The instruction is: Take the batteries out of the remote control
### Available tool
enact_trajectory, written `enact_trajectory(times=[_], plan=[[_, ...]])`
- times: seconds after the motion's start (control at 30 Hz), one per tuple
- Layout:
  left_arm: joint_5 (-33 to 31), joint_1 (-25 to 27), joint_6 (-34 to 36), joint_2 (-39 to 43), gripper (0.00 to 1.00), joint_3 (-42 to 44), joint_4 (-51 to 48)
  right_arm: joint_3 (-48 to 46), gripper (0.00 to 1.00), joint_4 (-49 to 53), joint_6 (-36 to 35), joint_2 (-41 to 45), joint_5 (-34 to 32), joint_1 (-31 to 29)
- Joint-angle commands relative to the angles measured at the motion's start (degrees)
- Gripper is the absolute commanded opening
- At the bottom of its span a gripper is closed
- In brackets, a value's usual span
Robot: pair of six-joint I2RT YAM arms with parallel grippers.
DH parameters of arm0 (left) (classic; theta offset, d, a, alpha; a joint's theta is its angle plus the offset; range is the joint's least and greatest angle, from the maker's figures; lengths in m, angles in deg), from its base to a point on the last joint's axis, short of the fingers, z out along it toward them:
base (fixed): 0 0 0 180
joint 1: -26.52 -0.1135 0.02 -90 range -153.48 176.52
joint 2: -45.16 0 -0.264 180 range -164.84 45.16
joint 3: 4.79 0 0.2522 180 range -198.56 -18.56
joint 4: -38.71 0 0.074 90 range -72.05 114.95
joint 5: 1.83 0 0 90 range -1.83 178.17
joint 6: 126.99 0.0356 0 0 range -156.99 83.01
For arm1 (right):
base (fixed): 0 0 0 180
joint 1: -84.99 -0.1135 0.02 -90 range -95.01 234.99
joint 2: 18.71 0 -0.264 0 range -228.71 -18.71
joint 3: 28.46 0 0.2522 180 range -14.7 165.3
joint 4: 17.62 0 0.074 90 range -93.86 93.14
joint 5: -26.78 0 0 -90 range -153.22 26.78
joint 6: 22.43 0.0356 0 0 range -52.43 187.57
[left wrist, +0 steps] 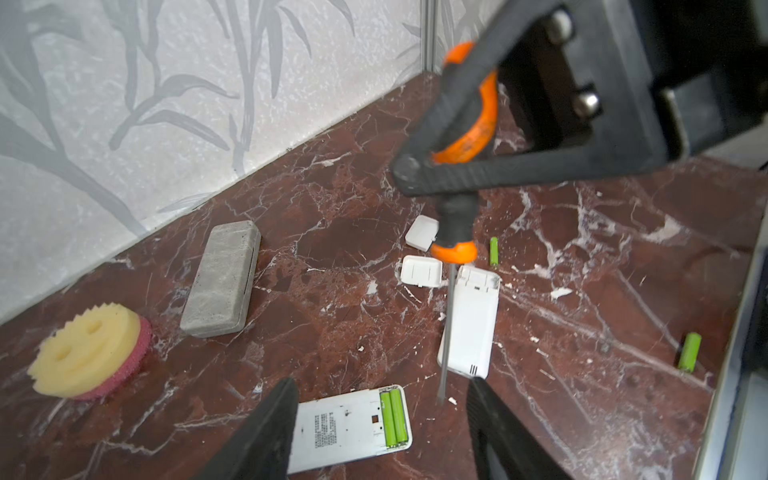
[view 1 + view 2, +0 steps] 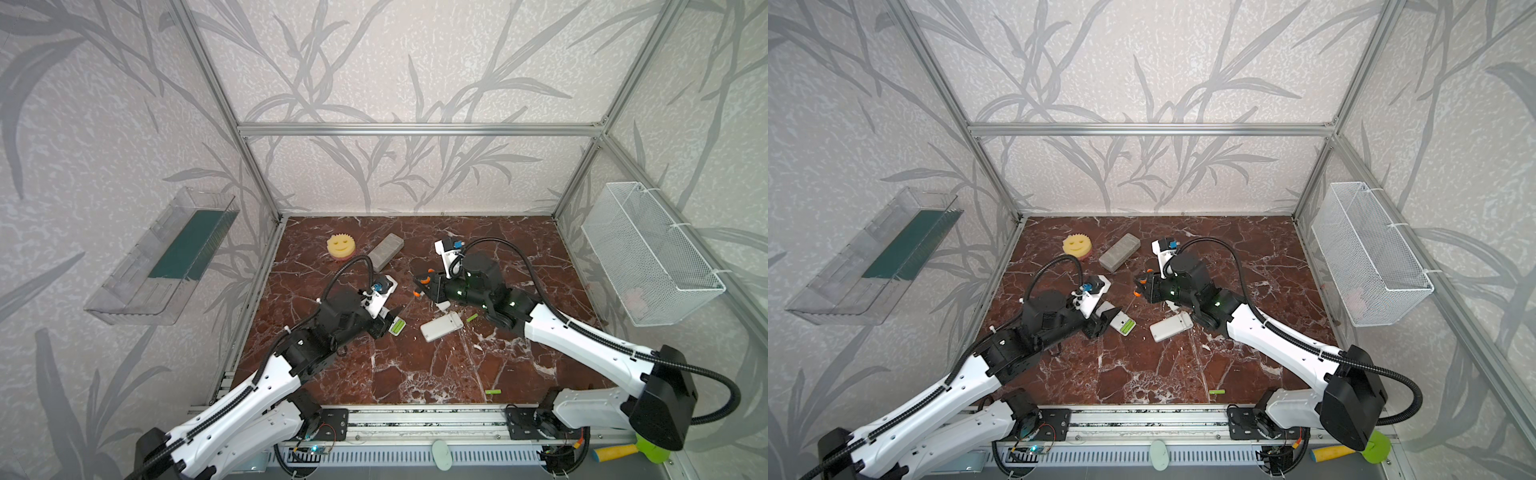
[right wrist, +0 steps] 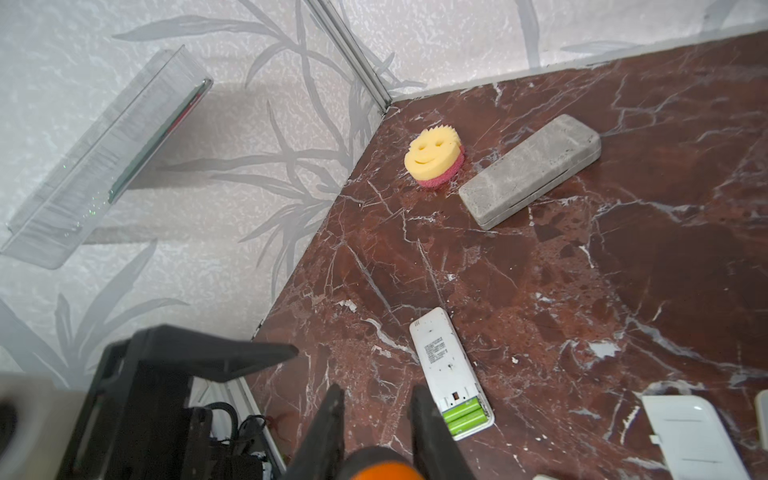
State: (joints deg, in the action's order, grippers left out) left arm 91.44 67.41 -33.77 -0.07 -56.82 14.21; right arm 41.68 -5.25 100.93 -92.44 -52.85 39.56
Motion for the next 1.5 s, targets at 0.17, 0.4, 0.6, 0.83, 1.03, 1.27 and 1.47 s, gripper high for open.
enact_trajectory(times=[0.17, 0.4, 0.6, 0.83, 1.03, 1.27, 1.47], plan=[[1.59, -4.89, -19.58, 4.91, 0.73, 1.84, -5.16, -2.03, 0.0, -8.98, -18.76, 0.36, 7.7, -0.01], [6.96, -11.0, -37.23, -1.99, 0.7, 4.99, -1.5, 0.12, 0.0, -6.04, -26.08, -5.13, 1.43, -0.1], [12.48, -18.48, -51.3, -8.07, 0.63, 11.27, 5.78, 3.38, 0.0, -6.0, -30.43, -13.27, 3.17, -0.14], [19.58, -23.47, -54.72, -16.77, 0.58, 14.14, 13.23, -0.22, 0.0, -17.17, -34.75, -19.07, 8.77, -0.27], [22.67, -24.23, -53.58, -26.08, 0.56, 12.55, 18.34, 1.18, 0.0, -16.65, -36.01, -22.29, 6.88, -0.27], [27.27, -24.27, -52.87, -36.96, 0.53, 10.18, 27.75, 1.59, 0.0, -13.96, -34.44, -22.6, 1.77, -0.27], [28.95, -24.27, -55.75, -42.39, 0.45, 9.98, 36.29, 0.11, 0.0, -14.08, -32.49, -21.69, 1.67, -0.27]])
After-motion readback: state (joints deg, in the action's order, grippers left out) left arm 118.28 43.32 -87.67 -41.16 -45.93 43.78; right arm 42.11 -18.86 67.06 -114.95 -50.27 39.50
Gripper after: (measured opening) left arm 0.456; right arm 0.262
